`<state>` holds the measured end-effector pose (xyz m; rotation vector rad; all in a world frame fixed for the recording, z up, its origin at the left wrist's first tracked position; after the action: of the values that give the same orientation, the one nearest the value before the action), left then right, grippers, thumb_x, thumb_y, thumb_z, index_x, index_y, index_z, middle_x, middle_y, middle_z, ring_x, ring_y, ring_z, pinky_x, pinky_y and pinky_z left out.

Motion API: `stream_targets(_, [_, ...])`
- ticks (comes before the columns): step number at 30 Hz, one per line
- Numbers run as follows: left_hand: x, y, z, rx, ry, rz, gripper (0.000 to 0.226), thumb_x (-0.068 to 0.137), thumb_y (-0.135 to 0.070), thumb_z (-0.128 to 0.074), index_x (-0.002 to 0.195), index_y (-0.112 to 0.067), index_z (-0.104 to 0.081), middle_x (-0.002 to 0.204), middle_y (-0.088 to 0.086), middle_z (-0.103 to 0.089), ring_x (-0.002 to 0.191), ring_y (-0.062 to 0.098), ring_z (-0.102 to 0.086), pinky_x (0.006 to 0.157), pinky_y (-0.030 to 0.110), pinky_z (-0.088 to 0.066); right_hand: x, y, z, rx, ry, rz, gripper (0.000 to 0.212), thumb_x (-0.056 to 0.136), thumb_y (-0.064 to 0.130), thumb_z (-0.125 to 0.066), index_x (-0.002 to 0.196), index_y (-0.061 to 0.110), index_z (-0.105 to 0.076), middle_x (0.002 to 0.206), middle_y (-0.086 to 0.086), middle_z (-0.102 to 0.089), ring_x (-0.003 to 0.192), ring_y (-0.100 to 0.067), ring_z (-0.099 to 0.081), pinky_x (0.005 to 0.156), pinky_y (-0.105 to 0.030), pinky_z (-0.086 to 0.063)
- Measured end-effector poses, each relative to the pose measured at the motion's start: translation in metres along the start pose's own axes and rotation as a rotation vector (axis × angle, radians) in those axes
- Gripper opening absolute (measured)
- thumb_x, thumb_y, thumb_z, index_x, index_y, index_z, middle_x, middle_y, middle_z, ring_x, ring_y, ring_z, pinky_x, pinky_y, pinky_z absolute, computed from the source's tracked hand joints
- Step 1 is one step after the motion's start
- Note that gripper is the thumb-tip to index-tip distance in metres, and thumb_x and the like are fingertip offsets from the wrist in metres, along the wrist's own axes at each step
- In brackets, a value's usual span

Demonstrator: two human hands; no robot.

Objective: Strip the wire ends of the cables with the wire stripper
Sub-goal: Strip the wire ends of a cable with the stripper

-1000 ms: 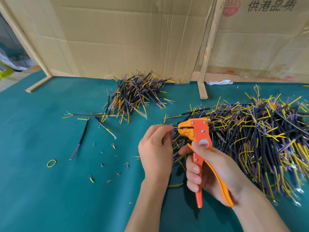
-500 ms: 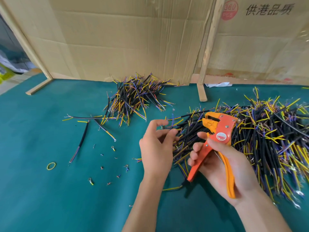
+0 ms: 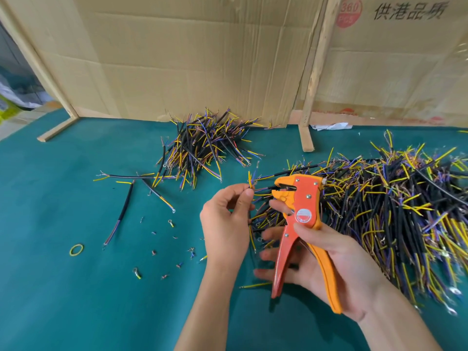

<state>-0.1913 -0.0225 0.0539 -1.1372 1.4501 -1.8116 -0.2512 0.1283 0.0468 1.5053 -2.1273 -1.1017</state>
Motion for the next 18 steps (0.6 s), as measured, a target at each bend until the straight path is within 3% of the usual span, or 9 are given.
stream_targets(2, [-0.0018, -0.0027, 0.0002, 0.05, 0.006, -0.036, 0.015, 0.093, -0.013, -0.068, 0.084, -0.023, -0.074, 0.07, -0.004, -0.07, 0.064, 0.012, -0.065, 0.068, 0.041, -0.057, 0.0029, -0.0017, -0.0021, -0.014, -0.013, -0.025, 0.056, 0.084, 0.026, -0.076, 0.137, 0.019, -0.063, 0.093, -0.023, -0.063, 0.079, -0.042, -0.064, 0.081, -0.065, -0.054])
stream_targets(4, [-0.0033, -0.0049, 0.0009, 0.07, 0.001, -0.064, 0.016, 0.092, -0.012, -0.069, 0.084, -0.026, -0.074, 0.072, -0.006, -0.07, 0.067, 0.01, -0.066, 0.069, 0.038, -0.057, 0.0048, -0.0013, -0.002, -0.038, -0.049, -0.017, 0.057, 0.08, 0.029, -0.078, 0.134, 0.017, -0.066, 0.084, -0.022, -0.061, 0.071, -0.039, -0.064, 0.072, -0.058, -0.056])
stream_targets(8, [-0.0063, -0.0076, 0.0001, 0.107, 0.019, -0.117, 0.022, 0.09, -0.011, -0.072, 0.082, -0.032, -0.073, 0.072, -0.012, -0.068, 0.067, 0.003, -0.063, 0.066, 0.016, -0.047, 0.0017, 0.0004, -0.0004, -0.086, -0.032, 0.012, 0.054, 0.081, 0.019, -0.08, 0.132, 0.012, -0.065, 0.084, -0.022, -0.06, 0.069, -0.038, -0.062, 0.069, -0.053, -0.056])
stream_targets(10, [-0.0074, -0.0084, -0.0019, 0.141, 0.042, -0.149, 0.022, 0.089, -0.009, -0.072, 0.083, -0.03, -0.075, 0.074, -0.013, -0.069, 0.07, 0.003, -0.063, 0.067, 0.012, -0.044, -0.0002, -0.0004, 0.0008, -0.117, -0.024, -0.004, 0.053, 0.077, 0.016, -0.08, 0.127, 0.005, -0.065, 0.084, -0.022, -0.059, 0.069, -0.037, -0.061, 0.069, -0.052, -0.055])
stream_targets(15, [-0.0092, -0.0083, -0.0076, 0.177, 0.106, -0.191, 0.02, 0.088, -0.007, -0.072, 0.087, -0.025, -0.079, 0.077, -0.011, -0.068, 0.074, 0.009, -0.063, 0.069, 0.022, -0.048, -0.0016, -0.0015, 0.0002, -0.138, -0.029, -0.016, 0.028, 0.078, 0.012, -0.08, 0.101, 0.0, -0.069, 0.078, -0.021, -0.056, 0.063, -0.034, -0.058, 0.061, -0.048, -0.055])
stream_targets(18, [-0.0094, -0.0075, -0.0084, 0.197, 0.111, -0.203, 0.018, 0.088, -0.007, -0.072, 0.088, -0.024, -0.079, 0.077, -0.008, -0.069, 0.074, 0.012, -0.063, 0.07, 0.028, -0.048, -0.001, -0.004, 0.0007, -0.109, -0.065, -0.019, 0.024, 0.08, 0.02, -0.079, 0.083, 0.007, -0.06, 0.068, -0.015, -0.049, 0.051, -0.028, -0.049, 0.05, -0.04, -0.049])
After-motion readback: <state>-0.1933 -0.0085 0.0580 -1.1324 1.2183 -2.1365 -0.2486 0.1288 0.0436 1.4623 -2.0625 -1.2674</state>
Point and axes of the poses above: each hand's wrist, its own x-axis towards the middle knuckle, its own z-axis out of the back of the hand, y = z × x, the point moved 5 cm from there along x, towards the middle knuckle
